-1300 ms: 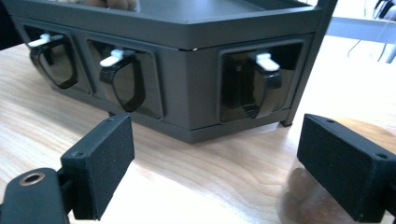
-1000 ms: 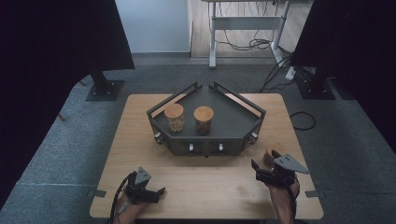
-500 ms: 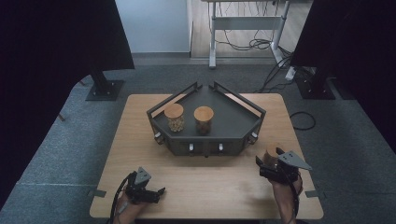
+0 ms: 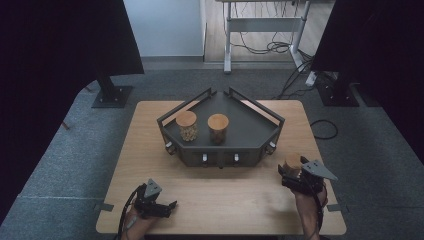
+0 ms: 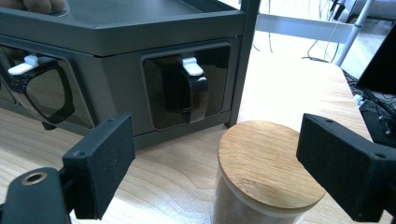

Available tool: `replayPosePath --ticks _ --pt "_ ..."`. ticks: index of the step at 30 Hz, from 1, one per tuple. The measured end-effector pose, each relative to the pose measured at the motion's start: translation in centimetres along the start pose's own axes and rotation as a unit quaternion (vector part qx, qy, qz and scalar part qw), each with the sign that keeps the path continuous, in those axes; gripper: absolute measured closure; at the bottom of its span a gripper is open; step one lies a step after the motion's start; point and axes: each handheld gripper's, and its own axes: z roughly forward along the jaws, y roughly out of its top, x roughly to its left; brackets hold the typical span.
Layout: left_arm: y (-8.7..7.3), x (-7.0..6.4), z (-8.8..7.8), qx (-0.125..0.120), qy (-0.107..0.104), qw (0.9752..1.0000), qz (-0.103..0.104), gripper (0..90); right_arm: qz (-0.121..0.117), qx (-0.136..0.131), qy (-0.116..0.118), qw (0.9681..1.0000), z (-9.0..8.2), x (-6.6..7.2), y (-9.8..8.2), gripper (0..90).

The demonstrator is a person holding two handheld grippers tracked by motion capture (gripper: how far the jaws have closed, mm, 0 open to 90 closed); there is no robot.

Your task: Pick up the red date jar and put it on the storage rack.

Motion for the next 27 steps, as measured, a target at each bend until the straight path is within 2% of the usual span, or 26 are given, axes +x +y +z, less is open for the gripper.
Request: replayPosePath --ticks 27 --pt "0.00 -0.01 0.00 0.000 0.000 1.0000 0.000 2.3 0.004 0.009 -0.017 0.9998 1.00 -0.72 0.20 11.2"
